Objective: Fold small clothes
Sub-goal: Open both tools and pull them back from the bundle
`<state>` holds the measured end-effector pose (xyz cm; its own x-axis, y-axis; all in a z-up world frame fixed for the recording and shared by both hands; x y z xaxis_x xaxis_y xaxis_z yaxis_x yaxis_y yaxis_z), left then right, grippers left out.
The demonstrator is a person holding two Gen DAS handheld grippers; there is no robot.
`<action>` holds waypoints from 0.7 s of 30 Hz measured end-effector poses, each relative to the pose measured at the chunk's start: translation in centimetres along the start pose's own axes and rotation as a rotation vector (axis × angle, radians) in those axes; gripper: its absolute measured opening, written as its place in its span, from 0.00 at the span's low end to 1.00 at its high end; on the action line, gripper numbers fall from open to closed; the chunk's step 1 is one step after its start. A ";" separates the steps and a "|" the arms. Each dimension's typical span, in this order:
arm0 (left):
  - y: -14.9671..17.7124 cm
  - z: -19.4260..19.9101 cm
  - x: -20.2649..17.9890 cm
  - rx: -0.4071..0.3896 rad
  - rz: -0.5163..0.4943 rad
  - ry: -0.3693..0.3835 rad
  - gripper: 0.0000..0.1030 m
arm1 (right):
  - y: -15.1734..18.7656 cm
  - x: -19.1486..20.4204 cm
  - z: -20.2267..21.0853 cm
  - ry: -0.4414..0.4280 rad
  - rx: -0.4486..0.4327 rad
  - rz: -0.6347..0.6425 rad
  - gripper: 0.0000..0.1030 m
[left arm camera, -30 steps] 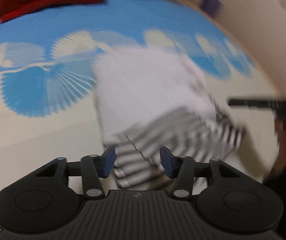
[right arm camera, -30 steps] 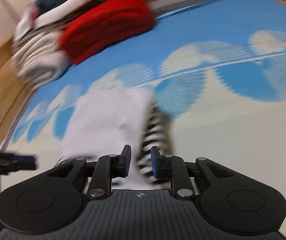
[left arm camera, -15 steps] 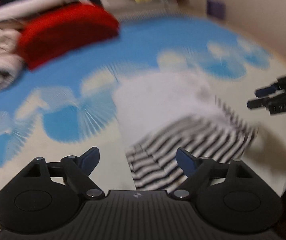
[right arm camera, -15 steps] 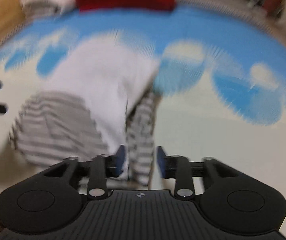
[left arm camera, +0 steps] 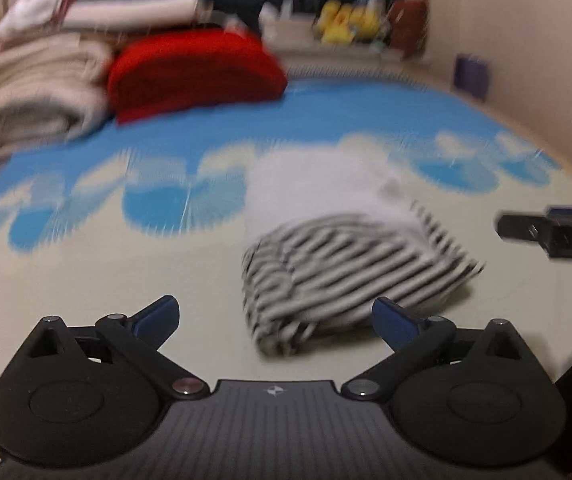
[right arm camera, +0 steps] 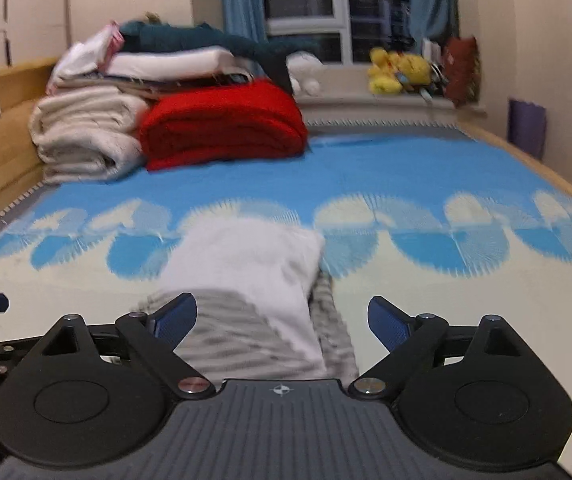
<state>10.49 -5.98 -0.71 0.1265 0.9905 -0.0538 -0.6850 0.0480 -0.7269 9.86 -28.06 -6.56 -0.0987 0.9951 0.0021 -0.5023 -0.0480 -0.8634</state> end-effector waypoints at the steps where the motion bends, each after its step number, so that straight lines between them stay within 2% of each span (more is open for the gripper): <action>1: 0.0 -0.2 0.2 0.002 0.002 -0.011 1.00 | 0.7 0.2 -0.8 0.009 0.060 -0.011 0.90; 2: -0.2 -0.4 0.5 -0.011 0.002 -0.023 1.00 | 1.1 0.4 -1.0 0.022 0.098 -0.032 0.90; 5: -0.5 -1.4 1.4 -0.006 0.030 -0.057 1.00 | 1.0 0.6 -1.9 0.030 0.120 -0.062 0.90; 10: -0.6 -2.2 2.1 0.027 0.111 -0.024 1.00 | 0.7 2.1 -2.4 -0.008 0.137 -0.051 0.90; 14: -0.6 -2.6 1.4 0.023 0.089 -0.023 1.00 | 1.7 3.6 -2.7 -0.013 0.131 0.043 0.90; 15: -0.6 -2.8 1.2 0.026 0.083 -0.021 1.00 | 2.0 3.7 -3.0 0.003 0.153 0.068 0.90; 21: -0.3 -3.7 0.7 0.042 0.060 -0.024 1.00 | 2.1 3.5 -3.6 0.001 0.150 0.065 0.90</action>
<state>13.47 -5.82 -3.03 0.0668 0.9946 -0.0796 -0.7204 -0.0071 -0.6935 11.50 -24.35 -10.18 -0.1340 0.9896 -0.0521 -0.6178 -0.1245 -0.7764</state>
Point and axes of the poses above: each gripper's, at about its wrist camera, not at the fingertips, and z roughly against the way its jaws point, x to its left, y to its underside, the point moved 6 cm from there along -z, roughly the way its jaws point, and after that the axes turned 6 degrees about z, right-handed, at the moved point
